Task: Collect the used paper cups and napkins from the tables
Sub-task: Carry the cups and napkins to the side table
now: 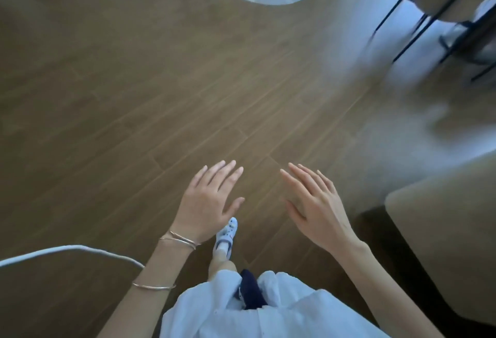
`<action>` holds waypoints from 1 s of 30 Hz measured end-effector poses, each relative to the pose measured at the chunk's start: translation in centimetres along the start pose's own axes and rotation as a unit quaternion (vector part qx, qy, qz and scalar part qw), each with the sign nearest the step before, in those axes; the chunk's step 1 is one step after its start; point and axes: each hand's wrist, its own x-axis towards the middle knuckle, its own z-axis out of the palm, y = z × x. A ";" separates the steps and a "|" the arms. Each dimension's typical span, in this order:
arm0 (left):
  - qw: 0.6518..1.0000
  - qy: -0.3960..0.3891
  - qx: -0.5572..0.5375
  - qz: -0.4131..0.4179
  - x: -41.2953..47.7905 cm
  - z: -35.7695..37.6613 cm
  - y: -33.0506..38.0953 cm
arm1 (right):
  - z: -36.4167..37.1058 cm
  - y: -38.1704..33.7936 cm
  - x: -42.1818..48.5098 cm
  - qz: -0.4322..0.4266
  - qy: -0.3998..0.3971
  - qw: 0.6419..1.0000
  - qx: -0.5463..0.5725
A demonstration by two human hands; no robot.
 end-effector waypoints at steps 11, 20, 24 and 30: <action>0.990 -0.050 0.006 0.135 17.6 -0.2 -5.4 | 0.8 6.1 9.8 0.134 0.024 0.990 -0.024; 0.974 -0.066 0.015 0.215 30.8 -0.5 -6.5 | -1.0 11.7 17.4 0.218 0.108 0.969 -0.037; 0.969 -0.087 0.016 0.231 36.3 1.1 -5.4 | -0.6 16.0 19.4 0.243 0.071 0.967 -0.041; 0.968 -0.093 0.008 0.235 47.4 3.8 -2.1 | -1.3 26.4 23.9 0.260 0.040 0.964 -0.036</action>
